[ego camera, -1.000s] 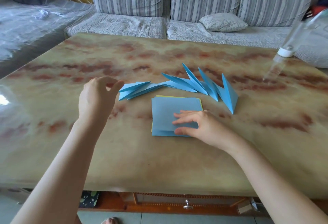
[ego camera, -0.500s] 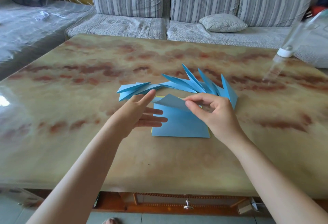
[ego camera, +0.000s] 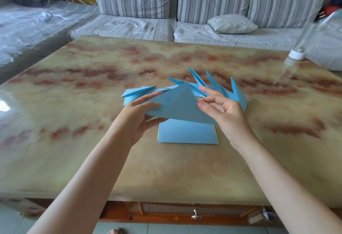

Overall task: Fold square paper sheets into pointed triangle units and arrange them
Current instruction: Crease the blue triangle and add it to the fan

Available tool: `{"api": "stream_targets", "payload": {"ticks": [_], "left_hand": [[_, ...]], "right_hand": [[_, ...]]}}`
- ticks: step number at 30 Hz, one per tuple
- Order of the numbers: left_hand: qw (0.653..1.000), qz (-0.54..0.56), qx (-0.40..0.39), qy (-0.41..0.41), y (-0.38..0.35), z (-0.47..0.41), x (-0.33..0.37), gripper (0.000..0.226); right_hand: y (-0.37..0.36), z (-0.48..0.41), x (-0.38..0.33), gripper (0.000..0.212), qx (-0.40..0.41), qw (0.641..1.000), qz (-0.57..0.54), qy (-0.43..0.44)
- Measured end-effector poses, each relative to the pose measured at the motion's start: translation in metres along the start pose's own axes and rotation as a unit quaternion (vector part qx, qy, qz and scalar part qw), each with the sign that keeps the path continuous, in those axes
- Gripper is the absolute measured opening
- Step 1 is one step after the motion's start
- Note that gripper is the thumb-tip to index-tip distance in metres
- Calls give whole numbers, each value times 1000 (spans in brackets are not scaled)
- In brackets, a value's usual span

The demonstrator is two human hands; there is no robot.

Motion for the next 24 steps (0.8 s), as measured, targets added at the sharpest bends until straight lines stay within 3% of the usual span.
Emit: {"api": "stream_targets", "payload": {"ticks": [4, 7, 14, 19, 21, 24], "left_hand": [[999, 11, -39, 1, -9, 6, 0, 35], [997, 10, -76, 3, -18, 11, -2, 37], [994, 8, -105, 19, -25, 18, -3, 36], [992, -115, -43, 3, -18, 18, 0, 20], [982, -186, -25, -13, -13, 18, 4, 29], [966, -253, -59, 0, -13, 21, 8, 49]], "right_hand": [[9, 0, 10, 7, 67, 995, -54, -53], [11, 0, 16, 4, 69, 994, -37, -69], [15, -2, 11, 8, 95, 995, -7, -40], [14, -2, 6, 6, 90, 996, 15, -19], [13, -2, 4, 6, 74, 997, 26, -12], [8, -2, 0, 6, 38, 998, 59, 6]]}}
Point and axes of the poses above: each hand's wrist, its own z-axis away from the middle knuckle, its own y-axis out of the back of the hand, x = y × z, the point moved 7 cm from there along -z, towards the middle knuckle, and after that the axes turned 11 degrees about y, right-handed, at the moved point
